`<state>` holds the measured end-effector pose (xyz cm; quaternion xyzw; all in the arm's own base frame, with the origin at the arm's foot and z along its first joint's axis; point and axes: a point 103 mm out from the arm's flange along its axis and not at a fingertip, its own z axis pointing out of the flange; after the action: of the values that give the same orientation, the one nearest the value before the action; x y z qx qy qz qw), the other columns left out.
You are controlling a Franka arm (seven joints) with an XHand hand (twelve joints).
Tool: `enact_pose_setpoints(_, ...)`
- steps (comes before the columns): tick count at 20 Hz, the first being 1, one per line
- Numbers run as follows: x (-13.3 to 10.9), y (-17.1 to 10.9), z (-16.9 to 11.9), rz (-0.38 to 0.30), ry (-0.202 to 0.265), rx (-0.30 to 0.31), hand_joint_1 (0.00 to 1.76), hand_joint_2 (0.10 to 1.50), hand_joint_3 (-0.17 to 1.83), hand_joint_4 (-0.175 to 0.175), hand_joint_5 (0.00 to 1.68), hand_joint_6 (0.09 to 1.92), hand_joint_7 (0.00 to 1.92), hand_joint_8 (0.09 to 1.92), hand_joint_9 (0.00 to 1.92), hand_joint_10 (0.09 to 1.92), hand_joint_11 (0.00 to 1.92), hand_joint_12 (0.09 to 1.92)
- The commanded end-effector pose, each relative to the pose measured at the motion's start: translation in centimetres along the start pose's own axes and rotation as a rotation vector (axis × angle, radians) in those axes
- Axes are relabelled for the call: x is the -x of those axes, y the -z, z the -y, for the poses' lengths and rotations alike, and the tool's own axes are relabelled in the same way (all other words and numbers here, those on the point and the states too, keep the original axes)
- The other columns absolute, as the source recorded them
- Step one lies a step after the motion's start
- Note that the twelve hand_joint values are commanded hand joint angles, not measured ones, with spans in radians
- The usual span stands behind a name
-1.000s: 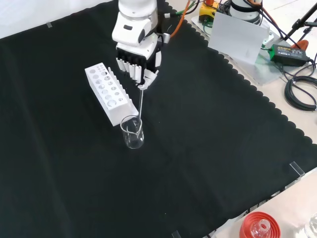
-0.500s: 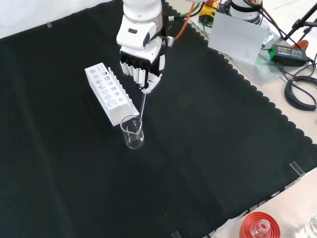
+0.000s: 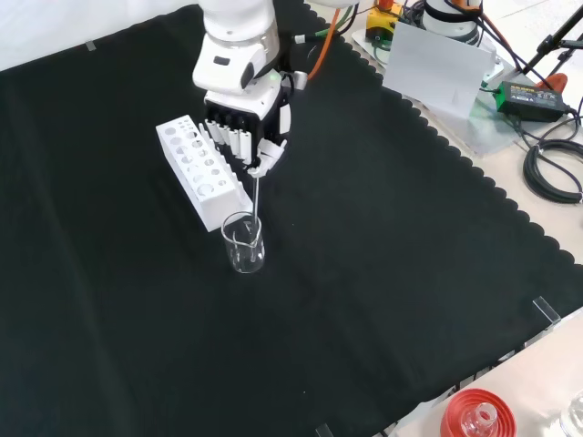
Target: Stir in the beaker to the left of the white test tube rack with the glass rod.
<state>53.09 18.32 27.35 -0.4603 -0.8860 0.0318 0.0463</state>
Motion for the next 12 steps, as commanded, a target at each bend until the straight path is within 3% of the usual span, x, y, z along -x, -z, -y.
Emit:
enact_pose_setpoints(1,4.6,-0.4,-0.9,0.047,0.0,-0.014,1.33,0.6,0.73,-0.175,1.23,0.53,1.4,0.71,1.68,0.59,1.61,0.66)
enact_pose_setpoints(12,6.9,0.1,1.6,0.075,-0.031,-0.027,1.33,0.61,0.73,-0.175,1.23,0.53,1.4,0.71,1.68,0.59,1.61,0.66)
